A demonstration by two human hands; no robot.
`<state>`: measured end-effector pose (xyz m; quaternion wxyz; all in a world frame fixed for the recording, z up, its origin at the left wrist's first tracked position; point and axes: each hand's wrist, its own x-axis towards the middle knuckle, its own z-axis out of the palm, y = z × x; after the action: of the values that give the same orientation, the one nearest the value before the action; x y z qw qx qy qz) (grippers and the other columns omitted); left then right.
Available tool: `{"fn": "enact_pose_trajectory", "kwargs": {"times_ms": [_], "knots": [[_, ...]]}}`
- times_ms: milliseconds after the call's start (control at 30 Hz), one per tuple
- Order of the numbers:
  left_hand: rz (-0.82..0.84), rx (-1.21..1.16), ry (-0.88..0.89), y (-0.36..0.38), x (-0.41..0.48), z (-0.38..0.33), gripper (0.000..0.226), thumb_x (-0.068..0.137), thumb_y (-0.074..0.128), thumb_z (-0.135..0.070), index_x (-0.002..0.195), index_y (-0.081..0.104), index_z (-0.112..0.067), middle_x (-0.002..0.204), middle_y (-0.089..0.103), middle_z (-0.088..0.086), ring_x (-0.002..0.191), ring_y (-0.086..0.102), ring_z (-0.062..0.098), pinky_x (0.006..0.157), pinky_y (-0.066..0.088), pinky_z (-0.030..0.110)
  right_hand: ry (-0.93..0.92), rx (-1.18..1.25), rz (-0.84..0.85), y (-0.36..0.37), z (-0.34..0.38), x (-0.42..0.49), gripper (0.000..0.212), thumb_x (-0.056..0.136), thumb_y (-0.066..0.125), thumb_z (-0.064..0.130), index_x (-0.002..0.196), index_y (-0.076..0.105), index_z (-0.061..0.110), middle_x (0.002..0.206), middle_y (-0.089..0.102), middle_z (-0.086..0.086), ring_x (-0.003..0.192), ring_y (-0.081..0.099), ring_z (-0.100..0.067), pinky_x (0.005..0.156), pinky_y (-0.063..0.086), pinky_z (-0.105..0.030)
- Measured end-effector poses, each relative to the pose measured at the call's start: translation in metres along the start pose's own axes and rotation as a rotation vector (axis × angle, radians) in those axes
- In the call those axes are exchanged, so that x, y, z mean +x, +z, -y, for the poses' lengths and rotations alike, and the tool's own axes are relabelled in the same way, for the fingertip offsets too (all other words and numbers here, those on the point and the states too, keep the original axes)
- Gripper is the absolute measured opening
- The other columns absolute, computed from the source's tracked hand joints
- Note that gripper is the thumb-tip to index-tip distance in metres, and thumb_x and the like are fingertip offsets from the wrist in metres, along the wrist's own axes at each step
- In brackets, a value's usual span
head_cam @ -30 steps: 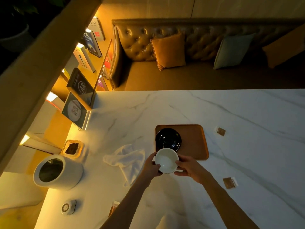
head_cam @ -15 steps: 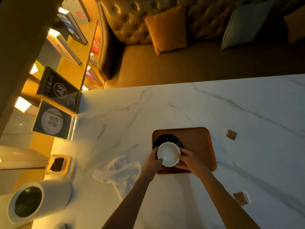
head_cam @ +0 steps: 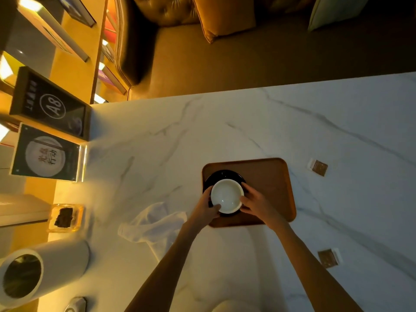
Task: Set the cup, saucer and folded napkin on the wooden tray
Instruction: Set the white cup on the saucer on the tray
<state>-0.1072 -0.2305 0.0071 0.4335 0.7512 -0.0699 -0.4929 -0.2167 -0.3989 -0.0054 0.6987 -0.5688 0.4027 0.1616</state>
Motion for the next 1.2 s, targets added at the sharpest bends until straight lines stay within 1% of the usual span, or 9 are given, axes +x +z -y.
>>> {"fn": "enact_pose_trajectory", "kwargs": {"times_ms": [67,133,233,333,433,600,800,1033,1200], "knots": [[0.065,0.138,0.117,-0.003,-0.002,0.004,0.086,0.084,0.072,-0.010,0.151,0.018,-0.017,0.151,0.033,0.006,0.140,0.033,0.020,0.115,0.037,0.041,-0.090,-0.178,-0.015,0.000,-0.005,-0.003,0.074,0.088,0.066,0.024,0.149,0.024,0.029,0.145,0.042,0.003,0.130,0.042,-0.016,0.102,0.049,-0.039],[0.098,0.256,0.161,-0.005,-0.003,0.009,0.107,0.079,0.079,-0.015,0.154,0.002,-0.017,0.159,0.021,0.003,0.145,0.022,0.015,0.120,0.024,0.036,-0.188,-0.325,-0.017,0.002,-0.008,-0.008,0.085,0.083,0.072,0.028,0.149,0.019,0.035,0.153,0.031,0.008,0.136,0.034,-0.010,0.110,0.039,-0.038],[0.007,0.533,0.211,-0.003,-0.001,0.015,0.118,0.076,0.082,-0.027,0.154,-0.007,-0.025,0.160,0.024,0.004,0.144,0.027,0.025,0.118,0.028,0.043,-0.333,-0.581,-0.068,0.005,-0.009,-0.012,0.099,0.078,0.075,0.037,0.149,0.006,0.040,0.158,0.019,0.012,0.141,0.019,-0.003,0.114,0.026,-0.031],[-0.110,0.748,0.214,0.001,0.001,0.017,0.118,0.072,0.079,-0.048,0.152,-0.007,-0.031,0.157,0.031,0.000,0.142,0.031,0.026,0.115,0.028,0.044,-0.357,-0.737,-0.045,0.003,-0.007,-0.011,0.111,0.074,0.078,0.039,0.149,-0.004,0.037,0.161,0.010,0.010,0.147,0.012,-0.011,0.118,0.024,-0.035],[-0.097,0.733,0.226,0.003,0.005,0.018,0.119,0.070,0.079,-0.052,0.153,-0.004,-0.030,0.160,0.026,-0.002,0.145,0.029,0.024,0.117,0.027,0.042,-0.367,-0.823,-0.073,0.006,-0.007,-0.011,0.110,0.075,0.077,0.038,0.151,-0.002,0.033,0.161,0.013,0.006,0.148,0.013,-0.018,0.118,0.028,-0.041],[-0.079,0.665,0.265,0.003,0.006,0.018,0.114,0.072,0.081,-0.046,0.153,0.003,-0.027,0.159,0.028,-0.001,0.144,0.033,0.024,0.115,0.036,0.047,-0.387,-0.849,-0.126,0.011,-0.008,-0.010,0.105,0.078,0.076,0.036,0.151,0.000,0.030,0.160,0.019,0.002,0.146,0.022,-0.022,0.114,0.034,-0.041],[-0.061,0.675,0.290,0.002,0.006,0.013,0.114,0.073,0.082,-0.040,0.153,0.004,-0.021,0.159,0.028,0.001,0.142,0.036,0.024,0.115,0.037,0.045,-0.369,-0.863,-0.140,0.011,-0.008,-0.008,0.105,0.077,0.076,0.035,0.151,0.001,0.031,0.159,0.024,0.000,0.142,0.033,-0.025,0.109,0.042,-0.042],[-0.069,0.717,0.270,0.004,0.006,0.011,0.113,0.076,0.081,-0.040,0.153,0.001,-0.020,0.159,0.028,0.002,0.141,0.037,0.026,0.114,0.038,0.045,-0.379,-0.887,-0.159,0.010,-0.010,-0.006,0.105,0.077,0.076,0.036,0.151,0.001,0.033,0.156,0.030,0.000,0.133,0.047,-0.024,0.102,0.046,-0.036],[-0.075,0.712,0.264,0.002,0.005,0.007,0.110,0.076,0.080,-0.038,0.153,0.003,-0.020,0.157,0.031,0.001,0.138,0.041,0.026,0.111,0.040,0.045,-0.383,-0.868,-0.165,0.011,-0.008,-0.006,0.105,0.077,0.076,0.035,0.151,0.002,0.033,0.155,0.032,0.000,0.133,0.046,-0.024,0.104,0.044,-0.035]]}}
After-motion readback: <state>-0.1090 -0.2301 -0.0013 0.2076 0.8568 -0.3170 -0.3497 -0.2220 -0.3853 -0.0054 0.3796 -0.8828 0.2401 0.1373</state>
